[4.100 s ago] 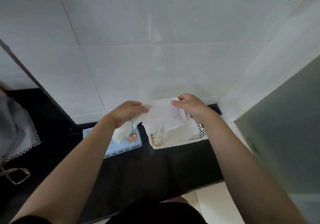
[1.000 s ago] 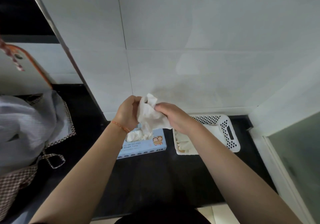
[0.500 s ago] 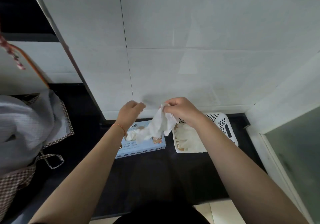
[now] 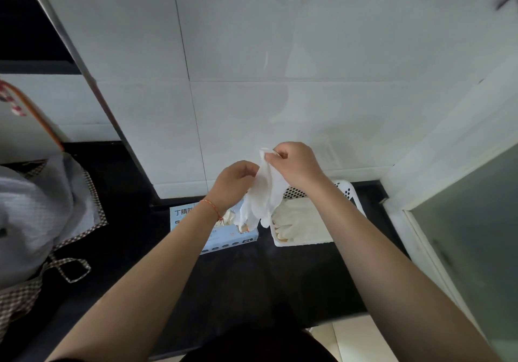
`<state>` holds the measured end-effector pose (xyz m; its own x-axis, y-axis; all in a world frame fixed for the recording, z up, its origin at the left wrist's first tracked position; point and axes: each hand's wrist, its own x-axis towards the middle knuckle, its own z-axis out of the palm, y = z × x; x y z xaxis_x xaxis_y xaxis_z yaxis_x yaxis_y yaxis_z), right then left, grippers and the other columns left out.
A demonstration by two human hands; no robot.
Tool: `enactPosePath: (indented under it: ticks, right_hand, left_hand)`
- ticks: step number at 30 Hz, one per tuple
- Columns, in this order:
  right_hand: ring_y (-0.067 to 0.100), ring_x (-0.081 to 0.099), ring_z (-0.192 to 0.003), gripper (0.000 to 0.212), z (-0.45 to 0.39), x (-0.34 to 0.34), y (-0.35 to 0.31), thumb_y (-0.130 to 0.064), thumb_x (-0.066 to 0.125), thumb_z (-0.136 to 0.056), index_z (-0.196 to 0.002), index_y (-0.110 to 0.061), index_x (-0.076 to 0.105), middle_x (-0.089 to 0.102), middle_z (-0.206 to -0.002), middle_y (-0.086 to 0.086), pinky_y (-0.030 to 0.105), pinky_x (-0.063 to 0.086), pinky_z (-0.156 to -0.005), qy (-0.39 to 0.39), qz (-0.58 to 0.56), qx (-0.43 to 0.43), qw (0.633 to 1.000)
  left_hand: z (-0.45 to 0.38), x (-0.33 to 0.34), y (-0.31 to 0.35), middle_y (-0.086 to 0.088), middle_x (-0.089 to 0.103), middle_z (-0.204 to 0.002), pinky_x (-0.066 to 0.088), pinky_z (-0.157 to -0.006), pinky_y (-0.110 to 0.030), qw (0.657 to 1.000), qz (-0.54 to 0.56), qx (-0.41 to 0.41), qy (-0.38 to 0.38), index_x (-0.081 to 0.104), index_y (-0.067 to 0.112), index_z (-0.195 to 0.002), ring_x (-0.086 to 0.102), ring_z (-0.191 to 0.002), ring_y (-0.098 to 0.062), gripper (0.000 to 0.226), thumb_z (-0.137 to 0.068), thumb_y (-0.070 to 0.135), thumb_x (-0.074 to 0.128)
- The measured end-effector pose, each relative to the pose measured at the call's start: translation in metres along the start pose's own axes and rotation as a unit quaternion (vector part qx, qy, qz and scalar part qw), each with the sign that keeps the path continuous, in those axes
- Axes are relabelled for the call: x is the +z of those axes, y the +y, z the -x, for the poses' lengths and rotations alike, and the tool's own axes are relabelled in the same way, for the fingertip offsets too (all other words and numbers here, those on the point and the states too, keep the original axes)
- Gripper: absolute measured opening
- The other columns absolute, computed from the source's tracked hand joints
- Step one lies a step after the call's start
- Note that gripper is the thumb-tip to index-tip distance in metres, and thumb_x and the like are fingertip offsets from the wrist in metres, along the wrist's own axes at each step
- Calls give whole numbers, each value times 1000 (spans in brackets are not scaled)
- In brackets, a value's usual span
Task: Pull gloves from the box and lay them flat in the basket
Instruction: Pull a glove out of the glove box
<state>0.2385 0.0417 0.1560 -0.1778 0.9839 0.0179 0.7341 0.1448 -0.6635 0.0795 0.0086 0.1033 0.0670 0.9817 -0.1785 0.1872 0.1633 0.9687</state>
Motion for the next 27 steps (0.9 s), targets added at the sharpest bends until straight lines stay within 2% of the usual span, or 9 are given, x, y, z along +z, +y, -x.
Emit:
enactPosePath:
  ticks: [2, 4, 6, 8, 11, 15, 19, 24, 27]
  right_hand:
    - [10, 40, -55, 25, 2, -4, 4, -24, 61, -90, -68, -19, 54, 42, -59, -8, 27, 30, -53, 9, 21, 1, 1000]
    - [8, 49, -66, 7, 4, -6, 2, -25, 63, -90, -89, -19, 66, 51, -68, -11, 19, 35, -57, -5, 27, -2, 1000]
    - [6, 51, -69, 10, 5, -6, 2, -27, 65, -91, -96, -19, 68, 53, -72, -12, 15, 36, -59, -8, 24, -7, 1000]
    - [4, 51, -70, 11, 5, -9, 3, -28, 65, -90, -93, -18, 68, 54, -73, -13, 14, 35, -59, -3, 23, -7, 1000]
    - [9, 53, -74, 14, 5, -15, 7, -26, 62, -92, -93, -14, 70, 57, -75, -11, 13, 36, -60, 12, 14, 0, 1000]
    - [9, 52, -77, 13, 2, -20, 14, -23, 58, -95, -90, -13, 67, 60, -82, -5, 22, 34, -65, 54, -22, 11, 998]
    - [2, 48, -64, 14, -1, -16, 30, -25, 55, -97, -88, -16, 60, 53, -70, -11, 11, 35, -57, 47, -62, 61, 995]
    - [0, 51, -56, 14, 1, 0, 57, -26, 60, -95, -95, -14, 68, 57, -64, -14, 18, 38, -56, 16, -134, 119, 984]
    - [4, 53, -51, 17, 5, 5, 75, -24, 61, -95, -101, -11, 70, 58, -70, -5, 20, 48, -49, -4, -247, 203, 948]
  left_hand:
    - [0, 4, 5, -5, 69, -105, 51, -85, -30, 998, 41, 6, -49, 65, 10, -106, 64, -93, -15, 26, -83, 5, 54]
    - [-2, 10, 9, -3, 69, -102, 52, -82, -29, 997, 29, 17, -75, 63, 14, -109, 65, -92, -15, 26, -83, 19, 66]
    - [-4, 18, 13, 6, 59, -79, 45, -69, -23, 998, -29, 35, -51, 63, 17, -97, 56, -72, -11, 14, -86, 22, 71]
    - [-7, 20, 11, 7, 52, -69, 40, -64, -23, 997, -63, 40, -28, 61, 18, -83, 47, -62, -8, 9, -87, 19, 70]
    - [-10, 16, 1, 2, 57, -69, 41, -63, -24, 995, -89, 22, -33, 66, 10, -83, 48, -62, -11, 6, -87, 14, 64]
    - [-12, 11, -10, -4, 47, -67, 33, -58, -25, 992, -117, -17, -42, 59, -6, -80, 39, -62, -16, 29, -88, 21, 63]
    - [-15, 4, -19, -5, 51, -69, 39, -64, -28, 992, -91, -69, -56, 65, -4, -81, 45, -65, -17, 35, -86, 30, 66]
    - [-17, -9, -21, -3, 40, -71, 38, -68, -26, 994, -52, -75, -68, 57, 12, -68, 42, -68, -16, 34, -86, 37, 71]
    - [-26, -10, -16, -4, 38, -70, 46, -71, -21, 992, -13, -81, -99, 52, 11, -74, 43, -66, -17, 32, -87, 34, 69]
